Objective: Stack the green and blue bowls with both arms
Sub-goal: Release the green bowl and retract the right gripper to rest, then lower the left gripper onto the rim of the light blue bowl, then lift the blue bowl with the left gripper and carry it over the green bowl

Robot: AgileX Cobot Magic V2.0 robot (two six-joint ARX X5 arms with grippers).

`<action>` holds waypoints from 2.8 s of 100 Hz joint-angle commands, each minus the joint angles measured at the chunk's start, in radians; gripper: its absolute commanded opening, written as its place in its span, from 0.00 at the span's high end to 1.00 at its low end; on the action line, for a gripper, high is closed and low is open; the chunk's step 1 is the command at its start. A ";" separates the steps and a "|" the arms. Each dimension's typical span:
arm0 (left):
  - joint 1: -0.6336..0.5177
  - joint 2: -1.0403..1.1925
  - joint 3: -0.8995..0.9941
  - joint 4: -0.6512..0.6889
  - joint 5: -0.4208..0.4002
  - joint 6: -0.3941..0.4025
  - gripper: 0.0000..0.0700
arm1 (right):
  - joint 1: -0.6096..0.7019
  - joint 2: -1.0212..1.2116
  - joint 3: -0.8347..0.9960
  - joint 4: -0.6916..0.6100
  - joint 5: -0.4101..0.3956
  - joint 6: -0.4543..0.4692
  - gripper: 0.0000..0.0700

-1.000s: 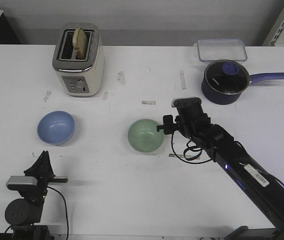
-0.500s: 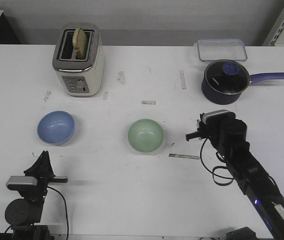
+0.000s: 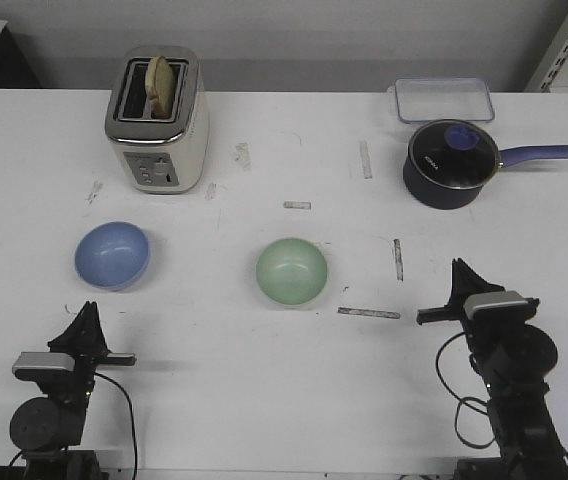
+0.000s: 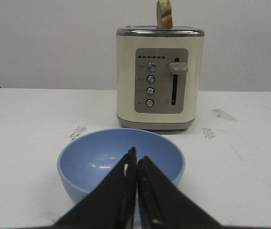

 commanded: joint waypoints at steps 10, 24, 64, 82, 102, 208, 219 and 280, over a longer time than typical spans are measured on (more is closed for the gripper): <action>-0.001 -0.002 -0.021 0.011 0.005 0.004 1.00 | -0.015 -0.157 -0.072 -0.020 0.005 -0.008 0.98; -0.001 -0.002 -0.021 0.011 0.005 0.004 1.00 | -0.015 -0.286 -0.080 -0.142 0.034 -0.008 0.98; -0.001 -0.002 -0.021 0.011 0.005 0.004 1.00 | -0.014 -0.443 -0.080 -0.204 0.043 -0.008 0.98; -0.001 -0.002 -0.021 0.011 0.005 0.004 1.00 | -0.014 -0.452 -0.080 -0.195 0.049 -0.008 0.98; -0.001 -0.002 -0.021 0.011 0.005 0.004 1.00 | -0.014 -0.452 -0.080 -0.197 0.048 -0.008 0.98; -0.001 0.391 0.409 -0.099 -0.016 -0.014 1.00 | -0.014 -0.452 -0.080 -0.197 0.048 -0.008 0.98; -0.001 0.505 0.470 -0.133 -0.011 -0.014 1.00 | -0.014 -0.452 -0.080 -0.197 0.048 -0.008 0.98; 0.040 1.142 1.015 -0.711 0.071 -0.188 1.00 | -0.014 -0.452 -0.080 -0.197 0.049 -0.008 0.98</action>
